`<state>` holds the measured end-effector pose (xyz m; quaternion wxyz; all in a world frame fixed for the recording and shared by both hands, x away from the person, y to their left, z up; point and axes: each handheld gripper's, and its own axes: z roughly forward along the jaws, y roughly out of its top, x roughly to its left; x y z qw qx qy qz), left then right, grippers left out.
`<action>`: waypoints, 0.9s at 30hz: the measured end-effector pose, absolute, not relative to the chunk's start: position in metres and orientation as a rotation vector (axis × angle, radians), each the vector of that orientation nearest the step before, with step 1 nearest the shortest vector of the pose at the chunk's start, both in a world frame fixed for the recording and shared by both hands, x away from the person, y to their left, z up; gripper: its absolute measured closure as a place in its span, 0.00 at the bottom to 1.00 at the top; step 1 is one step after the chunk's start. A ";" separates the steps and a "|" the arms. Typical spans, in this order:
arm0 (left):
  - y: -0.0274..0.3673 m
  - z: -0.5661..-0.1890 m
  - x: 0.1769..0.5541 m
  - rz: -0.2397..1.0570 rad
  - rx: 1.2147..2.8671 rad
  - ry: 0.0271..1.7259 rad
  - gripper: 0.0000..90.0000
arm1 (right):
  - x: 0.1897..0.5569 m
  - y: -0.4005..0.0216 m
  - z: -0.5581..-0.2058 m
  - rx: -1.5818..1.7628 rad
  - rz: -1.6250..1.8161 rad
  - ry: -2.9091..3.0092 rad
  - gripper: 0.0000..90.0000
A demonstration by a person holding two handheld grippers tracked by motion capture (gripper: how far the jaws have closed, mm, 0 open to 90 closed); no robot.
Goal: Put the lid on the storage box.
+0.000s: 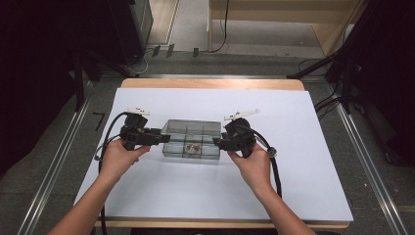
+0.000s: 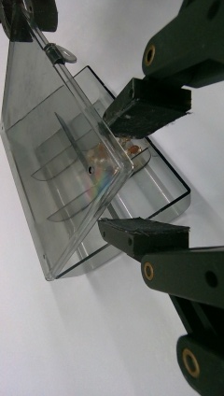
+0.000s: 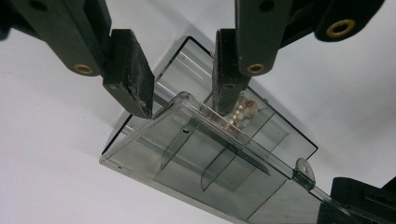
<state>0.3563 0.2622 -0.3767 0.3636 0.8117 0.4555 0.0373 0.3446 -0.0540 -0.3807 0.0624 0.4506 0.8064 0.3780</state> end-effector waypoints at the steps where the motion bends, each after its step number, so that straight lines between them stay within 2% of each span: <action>1: 0.263 -0.377 0.356 0.095 2.091 1.172 0.54 | 0.344 -0.054 -0.381 1.366 1.141 2.437 0.67; 27: 0.266 -0.394 0.344 0.096 2.091 1.154 0.52 | 0.335 -0.052 -0.400 1.348 1.138 2.453 0.66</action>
